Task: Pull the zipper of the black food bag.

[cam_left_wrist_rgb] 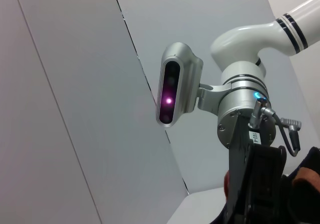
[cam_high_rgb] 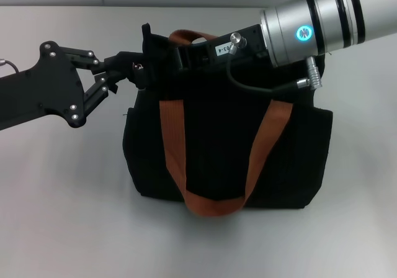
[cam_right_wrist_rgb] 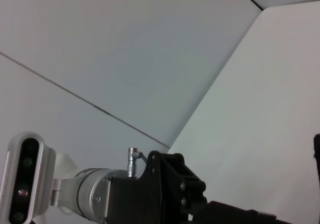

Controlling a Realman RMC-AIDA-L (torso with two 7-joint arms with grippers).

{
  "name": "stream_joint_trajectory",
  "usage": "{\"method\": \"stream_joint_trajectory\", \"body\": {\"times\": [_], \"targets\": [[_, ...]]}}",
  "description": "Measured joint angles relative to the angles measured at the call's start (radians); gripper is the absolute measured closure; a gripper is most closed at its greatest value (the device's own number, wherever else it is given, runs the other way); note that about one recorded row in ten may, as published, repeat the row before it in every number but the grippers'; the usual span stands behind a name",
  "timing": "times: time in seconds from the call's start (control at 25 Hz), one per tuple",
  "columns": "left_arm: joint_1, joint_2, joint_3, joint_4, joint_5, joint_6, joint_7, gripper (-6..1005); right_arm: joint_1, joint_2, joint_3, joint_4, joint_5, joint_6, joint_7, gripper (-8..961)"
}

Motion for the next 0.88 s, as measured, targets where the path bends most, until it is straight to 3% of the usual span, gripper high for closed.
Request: {"method": "stream_joint_trajectory", "body": {"times": [0.28, 0.88], "targets": [[0.006, 0.002, -0.010, 0.001, 0.000, -0.001, 0.000, 924, -0.071, -0.002, -0.108, -0.181, -0.011, 0.031, 0.132, 955], [0.018, 0.007, -0.012, -0.002, -0.001, -0.001, 0.006, 923, -0.120, -0.005, -0.119, -0.326, -0.089, 0.033, 0.254, 955]]}}
